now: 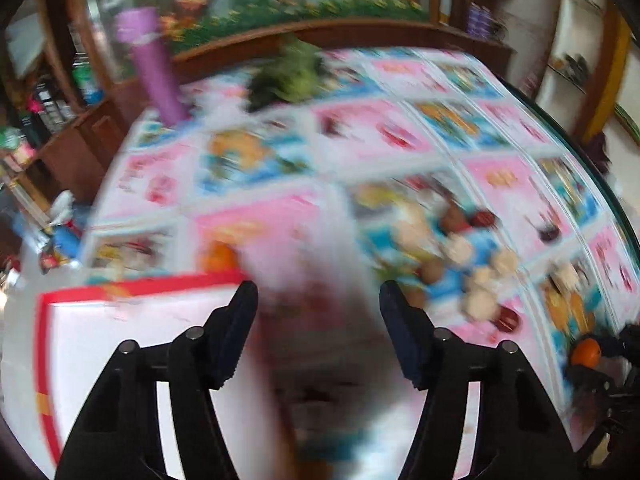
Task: Organize fruits
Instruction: 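Lower the right gripper onto an orange and close on it, then grasp a second orange with the left gripper while the right gripper holds its orange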
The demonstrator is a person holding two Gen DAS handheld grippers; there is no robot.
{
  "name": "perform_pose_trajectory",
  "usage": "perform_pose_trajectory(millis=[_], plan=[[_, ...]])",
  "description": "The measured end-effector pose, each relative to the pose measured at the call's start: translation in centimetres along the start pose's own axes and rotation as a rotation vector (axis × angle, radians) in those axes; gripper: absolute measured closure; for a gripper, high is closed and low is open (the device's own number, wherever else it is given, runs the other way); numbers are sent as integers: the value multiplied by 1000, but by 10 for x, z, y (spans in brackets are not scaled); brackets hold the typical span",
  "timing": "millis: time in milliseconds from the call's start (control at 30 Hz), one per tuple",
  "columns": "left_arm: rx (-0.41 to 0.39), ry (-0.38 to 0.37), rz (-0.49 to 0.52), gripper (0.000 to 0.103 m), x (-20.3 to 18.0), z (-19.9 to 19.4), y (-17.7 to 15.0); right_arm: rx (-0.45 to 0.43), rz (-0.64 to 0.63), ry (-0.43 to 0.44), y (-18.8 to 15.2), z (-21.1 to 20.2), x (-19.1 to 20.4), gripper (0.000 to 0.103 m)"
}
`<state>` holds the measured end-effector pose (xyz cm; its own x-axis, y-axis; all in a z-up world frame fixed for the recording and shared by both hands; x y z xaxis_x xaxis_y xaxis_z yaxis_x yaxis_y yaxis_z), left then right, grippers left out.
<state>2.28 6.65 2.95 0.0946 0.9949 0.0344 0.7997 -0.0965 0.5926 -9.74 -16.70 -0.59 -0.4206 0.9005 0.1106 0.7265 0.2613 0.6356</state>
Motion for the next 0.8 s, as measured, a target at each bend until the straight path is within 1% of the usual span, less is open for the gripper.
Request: perform_pose_trajectory(millis=[33,100,133,200,267,300,367,433,467,533,633,700,800], plan=[[-11,21,-9,38,12,-4,6,-4,-1,-1,1,1,0,70],[3,57,-20,38,36,-5,17,-12,17,11,4,4,-2,70],[15,63,-27,38,43,-3,21,-14,26,20,4,5,-3,70],[65,43,-28,38,53,7,27,-16,41,42,6,5,-6,70],[103,64,-27,38,59,18,33,-16,47,52,6,6,-6,70],[122,57,-35,38,63,24,36,-17,49,58,6,6,-7,70],[176,27,-58,38,67,37,38,-17,57,69,6,6,-8,70],[231,21,-93,38,71,50,38,-18,61,76,6,6,-8,70],[260,6,-97,38,70,56,38,-19,62,78,6,6,-8,70],[304,9,-125,38,71,64,37,-19,69,85,7,6,-9,70],[346,-10,-155,38,68,71,34,-20,81,99,7,6,-11,70],[351,9,-144,38,64,74,34,-21,90,109,7,6,-12,70],[358,-4,-145,38,57,77,33,-21,95,116,8,6,-13,70]])
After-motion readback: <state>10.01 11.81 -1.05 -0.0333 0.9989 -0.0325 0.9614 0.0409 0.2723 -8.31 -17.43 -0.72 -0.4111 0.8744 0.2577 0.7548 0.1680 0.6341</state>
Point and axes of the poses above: each gripper's, at about its wrist camera, not at the fingertips, and z roughly the way its jaws point, x to its left, y to its top, the point moved 4 cm from there along z, roughly the way its jaws point, and after that the axes turned 4 degrees about -z, right-handed, at the moved point
